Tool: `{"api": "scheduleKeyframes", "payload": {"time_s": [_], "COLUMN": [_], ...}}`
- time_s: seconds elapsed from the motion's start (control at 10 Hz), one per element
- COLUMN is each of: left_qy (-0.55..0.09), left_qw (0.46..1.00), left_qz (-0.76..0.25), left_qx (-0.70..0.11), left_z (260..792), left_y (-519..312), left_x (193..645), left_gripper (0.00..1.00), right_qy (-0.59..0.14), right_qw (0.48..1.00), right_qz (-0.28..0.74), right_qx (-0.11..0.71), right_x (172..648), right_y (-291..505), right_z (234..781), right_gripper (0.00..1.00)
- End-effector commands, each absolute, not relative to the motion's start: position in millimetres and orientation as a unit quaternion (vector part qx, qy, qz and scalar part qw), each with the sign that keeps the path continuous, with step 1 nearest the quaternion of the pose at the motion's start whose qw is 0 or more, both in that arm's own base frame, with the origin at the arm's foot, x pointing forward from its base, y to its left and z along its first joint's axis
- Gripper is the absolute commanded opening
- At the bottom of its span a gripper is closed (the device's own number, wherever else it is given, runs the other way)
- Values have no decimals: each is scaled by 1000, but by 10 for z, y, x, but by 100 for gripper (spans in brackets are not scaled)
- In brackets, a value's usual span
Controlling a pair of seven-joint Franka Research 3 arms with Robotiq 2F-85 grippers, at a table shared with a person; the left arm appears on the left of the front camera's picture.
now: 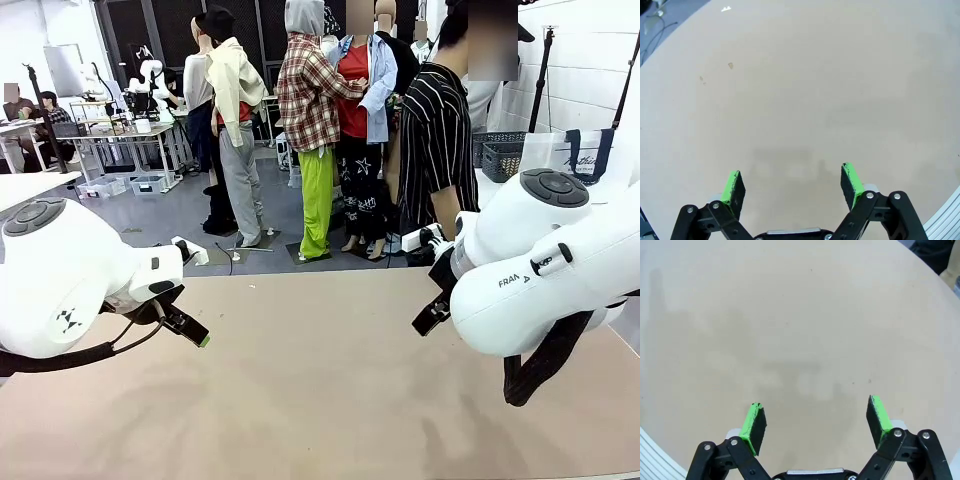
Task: Transfer purchased items from the store into the shopping bag.
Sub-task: Open the Reusable shopping bag in the center of the table.
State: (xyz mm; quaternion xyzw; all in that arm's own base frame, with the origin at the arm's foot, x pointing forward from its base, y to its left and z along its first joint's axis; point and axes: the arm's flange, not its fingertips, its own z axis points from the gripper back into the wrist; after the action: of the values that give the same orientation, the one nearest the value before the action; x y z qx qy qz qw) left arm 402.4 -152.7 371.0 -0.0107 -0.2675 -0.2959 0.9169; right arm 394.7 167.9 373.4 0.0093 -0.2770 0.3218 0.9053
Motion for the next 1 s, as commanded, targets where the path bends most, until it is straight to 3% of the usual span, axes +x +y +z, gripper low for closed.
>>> {"api": "scheduleKeyframes", "payload": {"time_s": [0.0,0.2,0.4,0.6,0.9], "left_qy": [-296,-395,-440,-426,-389], "left_qw": [913,884,873,891,917], "left_qz": [-280,-248,-197,-124,-10], "left_qx": [13,31,76,97,86], "left_z": [3830,4521,5028,5109,4811], "left_y": [-1529,-1216,-651,21,719], "left_x": [4091,4176,4045,3863,3503], "left_gripper": [100,100,100,100,100], "right_qy": [-277,-346,-414,-466,-472], "right_qw": [905,890,880,872,878], "right_qz": [322,297,228,119,-30], "right_qx": [9,-18,-48,-88,-78], "right_x": [3947,4003,3913,3825,3524], "right_y": [1679,1578,1136,311,-771], "right_z": [3734,4288,4890,5380,5360], "right_gripper": [100,100,100,100,100]}}
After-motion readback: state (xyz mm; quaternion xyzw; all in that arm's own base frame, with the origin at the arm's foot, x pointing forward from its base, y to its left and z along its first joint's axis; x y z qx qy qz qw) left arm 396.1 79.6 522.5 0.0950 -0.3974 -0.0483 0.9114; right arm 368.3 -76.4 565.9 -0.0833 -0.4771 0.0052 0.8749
